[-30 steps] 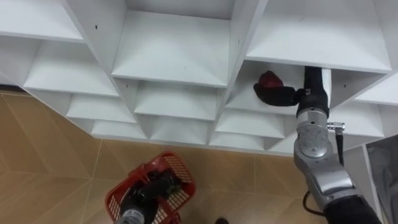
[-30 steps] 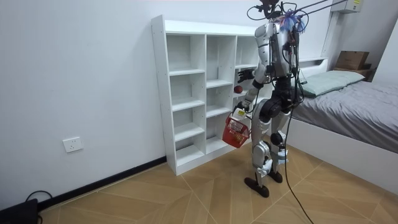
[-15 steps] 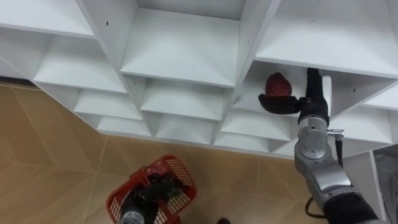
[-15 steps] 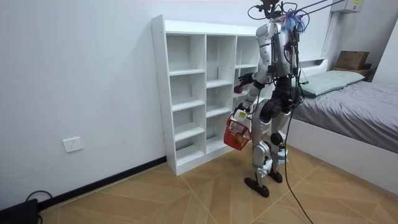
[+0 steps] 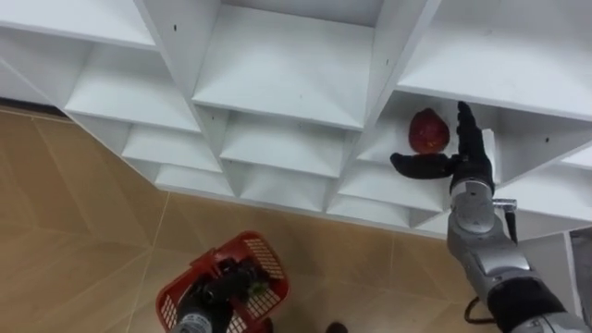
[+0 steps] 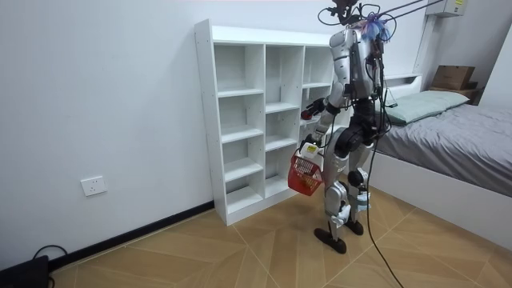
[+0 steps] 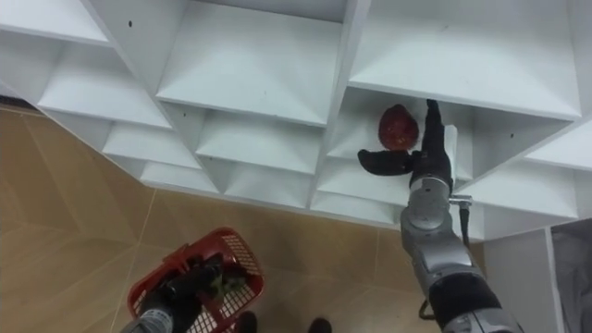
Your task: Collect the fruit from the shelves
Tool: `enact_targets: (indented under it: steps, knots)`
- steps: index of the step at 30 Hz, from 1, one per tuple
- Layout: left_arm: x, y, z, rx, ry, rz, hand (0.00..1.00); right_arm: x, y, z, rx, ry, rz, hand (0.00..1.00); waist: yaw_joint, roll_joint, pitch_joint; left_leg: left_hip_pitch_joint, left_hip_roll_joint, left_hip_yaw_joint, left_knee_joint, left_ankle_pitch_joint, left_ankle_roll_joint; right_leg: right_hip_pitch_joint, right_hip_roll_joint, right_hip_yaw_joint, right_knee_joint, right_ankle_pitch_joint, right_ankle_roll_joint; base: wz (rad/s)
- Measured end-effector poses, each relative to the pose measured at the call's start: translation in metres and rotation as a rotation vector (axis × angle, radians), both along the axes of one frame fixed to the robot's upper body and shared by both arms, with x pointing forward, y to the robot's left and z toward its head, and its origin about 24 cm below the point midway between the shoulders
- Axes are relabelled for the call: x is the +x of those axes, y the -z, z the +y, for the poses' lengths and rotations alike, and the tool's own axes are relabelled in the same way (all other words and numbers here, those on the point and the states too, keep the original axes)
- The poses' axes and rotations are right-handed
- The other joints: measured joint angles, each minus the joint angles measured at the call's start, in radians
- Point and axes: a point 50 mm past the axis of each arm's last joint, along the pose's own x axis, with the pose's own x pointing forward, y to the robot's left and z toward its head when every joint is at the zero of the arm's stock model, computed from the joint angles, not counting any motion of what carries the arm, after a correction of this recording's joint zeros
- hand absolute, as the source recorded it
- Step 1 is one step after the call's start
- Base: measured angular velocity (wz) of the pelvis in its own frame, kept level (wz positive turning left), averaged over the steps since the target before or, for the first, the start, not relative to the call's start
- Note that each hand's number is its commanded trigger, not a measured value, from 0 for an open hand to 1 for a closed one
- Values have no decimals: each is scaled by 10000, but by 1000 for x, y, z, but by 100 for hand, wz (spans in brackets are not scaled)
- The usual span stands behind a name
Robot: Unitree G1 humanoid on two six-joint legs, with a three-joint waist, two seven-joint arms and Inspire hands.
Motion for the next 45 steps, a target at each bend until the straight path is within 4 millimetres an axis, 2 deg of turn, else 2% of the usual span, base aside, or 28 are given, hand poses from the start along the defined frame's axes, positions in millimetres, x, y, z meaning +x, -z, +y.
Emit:
enact_targets:
  steps: [9,22,32,39,45]
  knots:
    - [-6,4,-2,18,356,127,100,14,-20,-6,-289,-14,-568,0,16,10,10,-70,-24,9,15,26,36,-141,-68,-53,196,-5,6,0]
    - [-6,4,-6,66,793,8,100,19,-27,-8,-250,112,-774,0,0,-15,101,-308,-37,3,152,31,42,-305,-111,-120,314,-28,-1,2]
    - [-6,6,-4,93,835,124,100,20,-24,-10,-253,199,-612,0,-9,-34,112,-309,-48,4,163,32,41,-322,-125,-132,312,-110,-4,0]
    - [2,4,-4,147,886,4,100,16,-10,-14,237,41,284,0,38,-43,116,-316,-47,13,161,32,42,-335,-135,-140,322,-112,-3,0]
    - [2,4,-5,148,902,25,100,17,-10,-13,260,-54,382,0,61,-41,115,-371,-44,61,172,43,44,-495,-168,-113,497,-113,-4,0]
